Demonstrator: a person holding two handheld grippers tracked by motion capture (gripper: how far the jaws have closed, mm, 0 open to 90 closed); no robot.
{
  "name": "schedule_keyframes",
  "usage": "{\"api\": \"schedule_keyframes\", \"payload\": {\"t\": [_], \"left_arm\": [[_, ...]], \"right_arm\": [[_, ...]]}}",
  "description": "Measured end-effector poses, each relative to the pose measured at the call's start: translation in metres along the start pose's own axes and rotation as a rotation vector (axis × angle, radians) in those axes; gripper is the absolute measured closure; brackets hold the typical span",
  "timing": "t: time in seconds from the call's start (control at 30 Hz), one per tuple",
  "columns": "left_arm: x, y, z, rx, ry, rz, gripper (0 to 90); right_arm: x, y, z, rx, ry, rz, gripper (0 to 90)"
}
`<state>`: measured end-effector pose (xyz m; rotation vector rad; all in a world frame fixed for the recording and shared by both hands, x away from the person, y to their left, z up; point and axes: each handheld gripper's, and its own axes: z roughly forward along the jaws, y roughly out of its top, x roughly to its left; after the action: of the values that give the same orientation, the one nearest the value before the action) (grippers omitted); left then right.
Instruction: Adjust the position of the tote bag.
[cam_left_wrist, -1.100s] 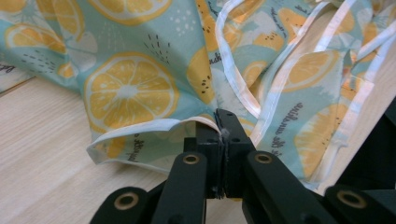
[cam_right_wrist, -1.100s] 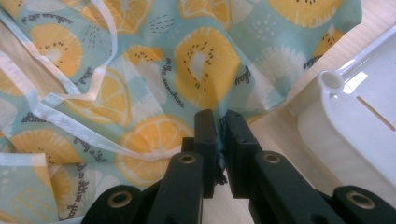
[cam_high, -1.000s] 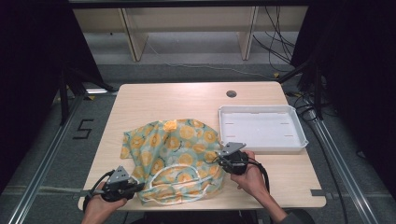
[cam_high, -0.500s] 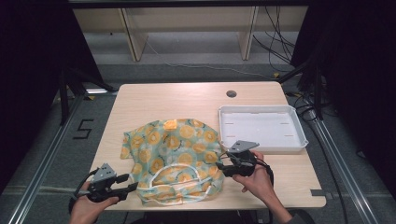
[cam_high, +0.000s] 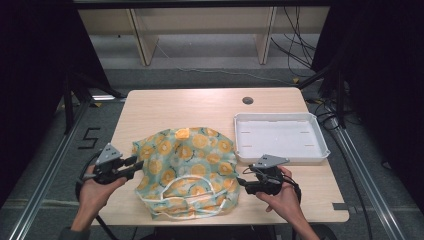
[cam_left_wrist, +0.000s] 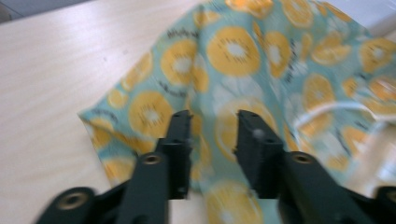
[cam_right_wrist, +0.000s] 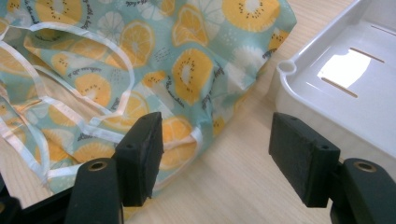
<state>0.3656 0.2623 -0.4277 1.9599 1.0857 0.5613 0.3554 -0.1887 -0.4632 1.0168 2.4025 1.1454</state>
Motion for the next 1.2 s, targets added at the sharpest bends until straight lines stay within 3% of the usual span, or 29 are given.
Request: {"api": "schedule_keyframes", "payload": {"t": [0.03, 0.1, 0.17, 0.27, 0.3, 0.37, 0.43, 0.47, 0.53, 0.6, 0.63, 0.73, 0.83, 0.9, 1.03, 1.13, 1.2], "left_arm": [[0.002, 0.003, 0.004, 0.006, 0.001, 0.006, 79.9], [0.006, 0.011, 0.02, 0.023, 0.008, 0.011, 83.2], [0.008, 0.018, 0.034, 0.047, 0.018, 0.033, 88.9], [0.011, 0.028, 0.053, 0.085, 0.012, 0.04, 89.7], [0.009, 0.031, 0.066, 0.072, 0.011, 0.004, 89.7], [0.01, 0.033, 0.072, 0.081, 0.0, 0.001, 89.7], [0.01, 0.036, 0.083, 0.104, 0.018, 0.011, 89.7], [0.01, 0.037, 0.088, 0.094, 0.013, -0.012, 89.7], [0.011, 0.04, 0.094, 0.112, 0.005, -0.005, 89.7], [0.009, 0.041, 0.1, 0.108, -0.006, -0.025, 89.7], [0.008, 0.042, 0.105, 0.132, -0.021, -0.015, 89.7], [0.005, 0.043, 0.109, 0.137, -0.036, -0.014, 89.6], [0.0, 0.046, 0.113, 0.141, -0.055, -0.009, 89.6], [-0.002, 0.048, 0.114, 0.14, -0.046, 0.002, 89.6], [-0.004, 0.048, 0.119, 0.132, -0.068, -0.025, 89.6], [-0.006, 0.05, 0.12, 0.147, -0.069, -0.012, 89.6], [-0.008, 0.05, 0.122, 0.136, -0.068, -0.014, 89.5]], "right_arm": [[0.0, -0.002, -0.002, -0.007, -0.002, 0.011, 36.3], [-0.001, -0.003, -0.002, -0.012, 0.001, -0.002, 36.3], [-0.001, -0.005, -0.005, 0.001, -0.004, 0.031, 36.4], [-0.004, -0.007, -0.006, -0.003, -0.002, 0.013, 36.5], [-0.003, -0.008, -0.007, 0.007, 0.0, 0.036, 36.5], [-0.003, -0.009, -0.007, 0.009, -0.002, 0.041, 36.5], [-0.005, -0.009, -0.006, 0.003, 0.005, 0.032, 36.5], [-0.005, -0.009, -0.005, 0.001, 0.013, 0.027, 36.5], [-0.006, -0.009, -0.005, -0.001, 0.009, 0.023, 36.5], [-0.006, -0.009, -0.005, -0.002, 0.002, 0.021, 36.5], [-0.007, -0.009, -0.004, -0.002, -0.001, 0.014, 36.5], [-0.005, -0.01, -0.005, 0.005, -0.007, 0.042, 36.5], [-0.006, -0.01, -0.005, 0.004, -0.006, 0.043, 36.5], [-0.006, -0.01, -0.005, 0.004, -0.002, 0.038, 36.5], [-0.006, -0.01, -0.005, 0.006, 0.0, 0.047, 36.5], [-0.008, -0.01, -0.005, -0.003, -0.009, 0.032, 36.5], [-0.007, -0.01, -0.005, 0.006, -0.008, 0.047, 36.5]]}}
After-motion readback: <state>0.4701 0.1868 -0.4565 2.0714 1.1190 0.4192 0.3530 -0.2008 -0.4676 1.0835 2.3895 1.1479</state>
